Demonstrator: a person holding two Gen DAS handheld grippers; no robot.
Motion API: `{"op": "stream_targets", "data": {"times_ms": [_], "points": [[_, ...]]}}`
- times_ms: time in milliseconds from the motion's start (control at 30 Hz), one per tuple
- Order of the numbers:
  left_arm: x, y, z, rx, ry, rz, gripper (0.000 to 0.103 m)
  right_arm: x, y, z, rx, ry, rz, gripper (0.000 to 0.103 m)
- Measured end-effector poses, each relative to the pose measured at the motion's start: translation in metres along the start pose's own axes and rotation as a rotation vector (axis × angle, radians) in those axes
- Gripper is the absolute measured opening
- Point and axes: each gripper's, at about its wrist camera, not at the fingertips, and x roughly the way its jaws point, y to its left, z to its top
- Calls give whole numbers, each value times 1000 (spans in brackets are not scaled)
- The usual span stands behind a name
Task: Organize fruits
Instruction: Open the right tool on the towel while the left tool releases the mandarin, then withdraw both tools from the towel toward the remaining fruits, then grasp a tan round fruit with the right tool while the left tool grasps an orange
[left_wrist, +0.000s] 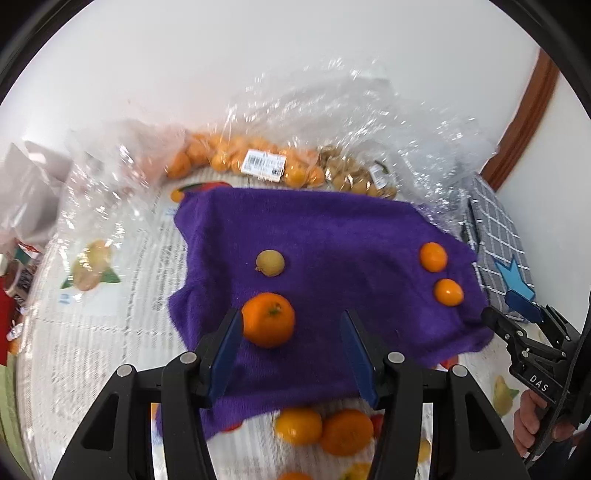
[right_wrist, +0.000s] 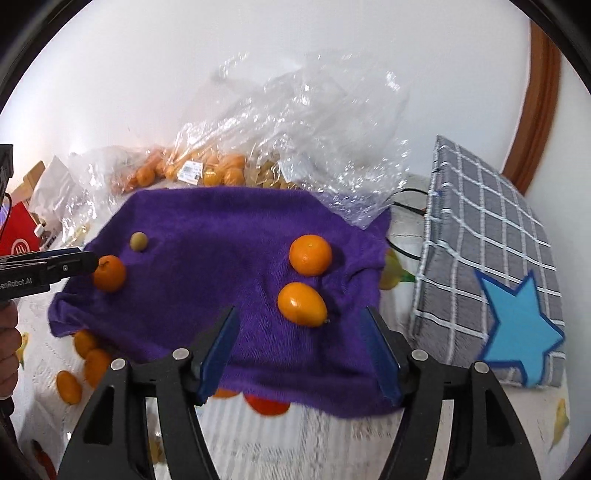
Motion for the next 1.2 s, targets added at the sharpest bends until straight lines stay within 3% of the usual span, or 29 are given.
{"op": "stream_targets", "data": {"times_ms": [333,467,567,833,1100,1133,1167,1200], "points": [[-58,14,-35,-15,-60,34,53,-57,-1,-23,86,-40,-29,67],[-69,25,-53,-32,-55,38,53,-67,13,-41,71,-23,-20,57],[-70,32,-66,-40,-38,38,52,-64,26,-55,61,2,16,47],[-79,43,-96,-16,-27,39,52,-48,75,-99,7,60,165,45],[-88,51,-117,-26,-28,44,52,-28,102,-108,-68,73,177,42],[-89,52,-119,-29,-25,40,52,-25,103,-108,-74,74,171,39],[-89,52,-119,-29,-23,38,53,-22,104,-108,-78,77,176,28],[-89,52,-120,-28,-21,39,53,-18,103,-108,-80,87,174,26]]}}
